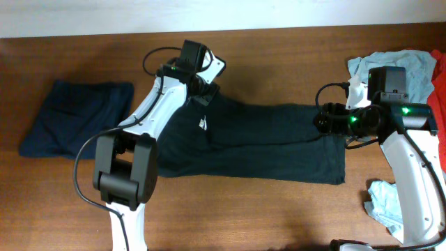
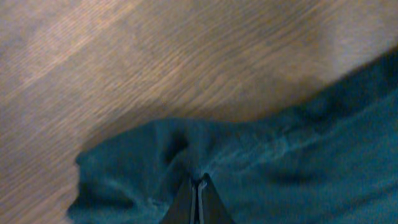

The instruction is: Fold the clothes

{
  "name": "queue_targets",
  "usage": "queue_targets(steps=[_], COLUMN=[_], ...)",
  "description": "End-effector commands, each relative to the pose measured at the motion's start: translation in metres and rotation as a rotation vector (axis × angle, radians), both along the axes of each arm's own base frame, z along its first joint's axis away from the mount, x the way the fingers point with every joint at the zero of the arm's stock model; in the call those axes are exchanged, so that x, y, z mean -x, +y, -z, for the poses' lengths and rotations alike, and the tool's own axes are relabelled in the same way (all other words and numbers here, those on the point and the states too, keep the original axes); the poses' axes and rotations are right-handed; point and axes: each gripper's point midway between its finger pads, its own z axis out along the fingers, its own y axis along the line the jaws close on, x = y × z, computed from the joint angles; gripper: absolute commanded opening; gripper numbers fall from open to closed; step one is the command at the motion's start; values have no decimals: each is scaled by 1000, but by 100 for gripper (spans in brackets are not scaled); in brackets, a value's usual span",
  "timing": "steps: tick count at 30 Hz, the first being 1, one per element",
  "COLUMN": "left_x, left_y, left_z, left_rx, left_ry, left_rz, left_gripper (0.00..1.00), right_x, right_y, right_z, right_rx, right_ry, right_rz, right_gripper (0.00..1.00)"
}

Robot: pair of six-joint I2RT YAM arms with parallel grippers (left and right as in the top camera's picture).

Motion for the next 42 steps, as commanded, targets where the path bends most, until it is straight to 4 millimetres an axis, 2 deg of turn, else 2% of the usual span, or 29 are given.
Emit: queue_targets(steps=[1,8,15,23,26,32,42], left_x=[4,51,67,97,98,101,134], left_y=[1,9,7,1,-2,0,13], left_z=[-33,-14,-13,-17,-25,-54,-55], left_rx=[11,-41,-64,-105,-101,-98,-139], left_ry=[-8,196,250,337,331,328,468], left_rz=[0,-17,0,35,25,19,-18], left_gripper=[0,0,0,0,0,0,0], right_x=[-1,-3,-2,-3,-3,-3,-3], right_y=[-4,-4,-4,-8,-8,-8,-8], right_z=[-1,-1,-1,0,0,0,0], right_rx=[14,15,15,36,36,36,36], right_ry=[-3,-9,-8,-9,-9,-9,-9], right_rz=[4,4,4,13,13,13,13], right_gripper=[69,69,69,69,69,69,69])
